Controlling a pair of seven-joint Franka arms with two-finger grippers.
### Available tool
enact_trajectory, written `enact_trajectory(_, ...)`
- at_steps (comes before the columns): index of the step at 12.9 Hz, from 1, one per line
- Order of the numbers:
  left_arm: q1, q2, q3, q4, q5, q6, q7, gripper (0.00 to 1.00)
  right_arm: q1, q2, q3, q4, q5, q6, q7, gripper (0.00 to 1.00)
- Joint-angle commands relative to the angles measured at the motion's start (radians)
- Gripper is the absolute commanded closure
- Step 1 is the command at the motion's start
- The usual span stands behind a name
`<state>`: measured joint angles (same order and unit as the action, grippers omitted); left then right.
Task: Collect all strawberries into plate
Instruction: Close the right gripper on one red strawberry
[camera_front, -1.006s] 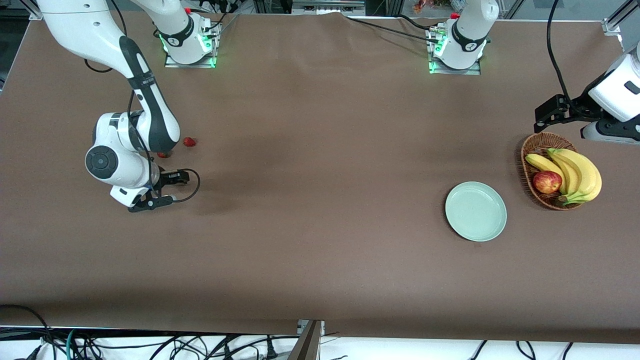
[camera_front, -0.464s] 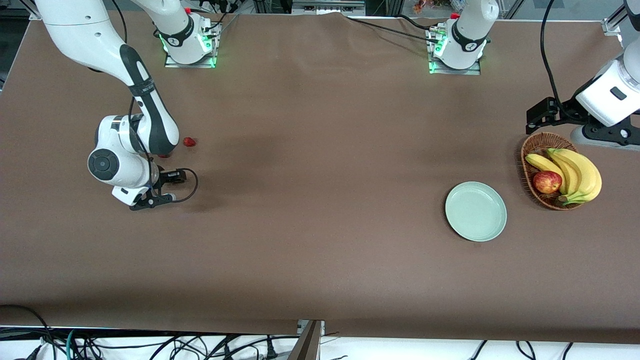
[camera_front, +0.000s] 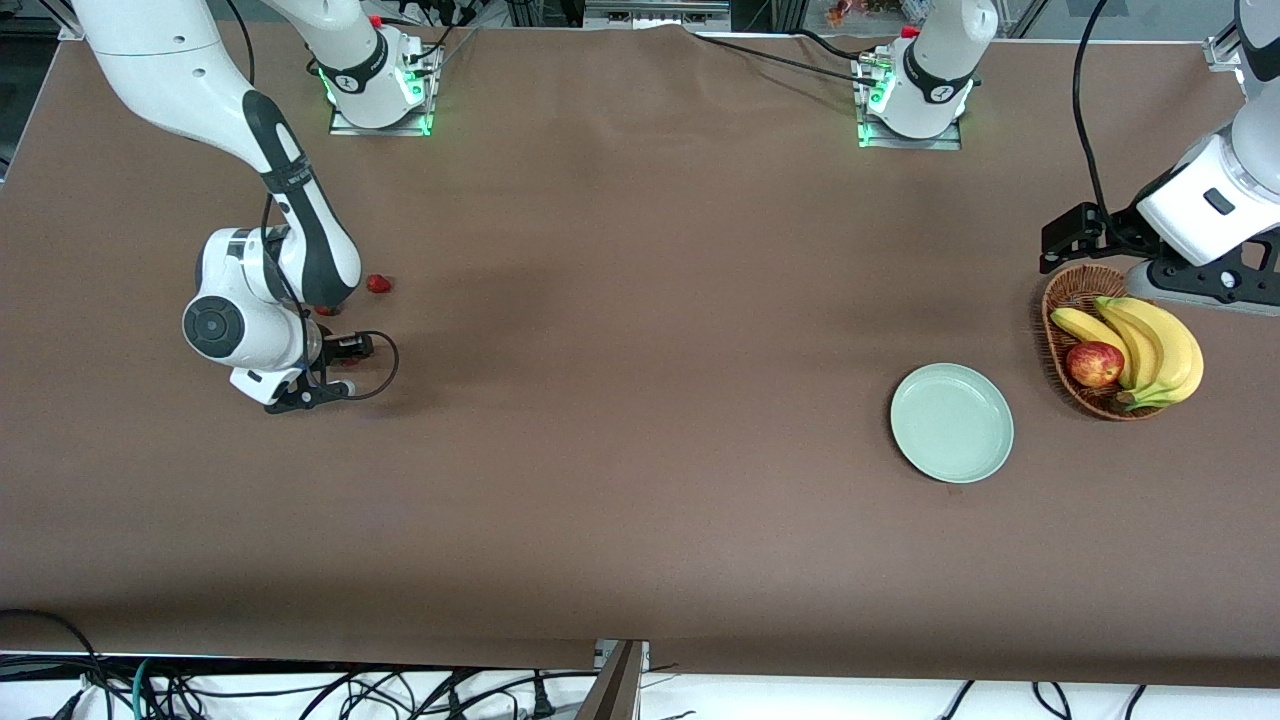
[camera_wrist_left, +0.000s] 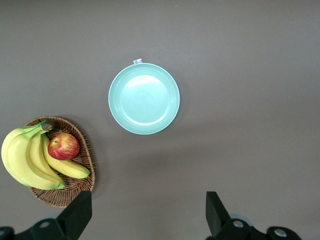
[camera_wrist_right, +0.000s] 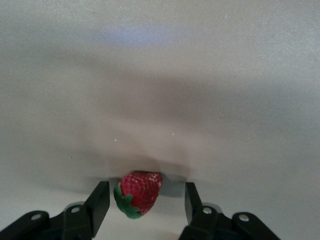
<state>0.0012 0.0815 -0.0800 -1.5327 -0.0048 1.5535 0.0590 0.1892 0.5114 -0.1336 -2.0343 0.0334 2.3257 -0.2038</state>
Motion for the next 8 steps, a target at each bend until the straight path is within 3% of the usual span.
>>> enact_trajectory(1,0.003,0.006,0.003,0.020,-0.035,-0.010,0.013,0.00,-0.011,-0.028,0.006,-0.032,0.020,0.017,-0.028,0.37)
enact_trajectory(4,0.003,-0.003,0.003,0.019,-0.037,-0.012,0.012,0.00,-0.011,-0.028,0.006,-0.023,0.036,0.017,-0.028,0.40)
enact_trajectory(5,0.003,-0.006,0.002,0.019,-0.037,-0.012,0.010,0.00,-0.011,-0.028,0.006,-0.023,0.043,0.017,-0.028,0.45)
enact_trajectory(8,0.003,-0.009,0.000,0.020,-0.037,-0.009,0.010,0.00,-0.011,-0.025,0.006,-0.024,0.045,0.017,-0.028,0.77)
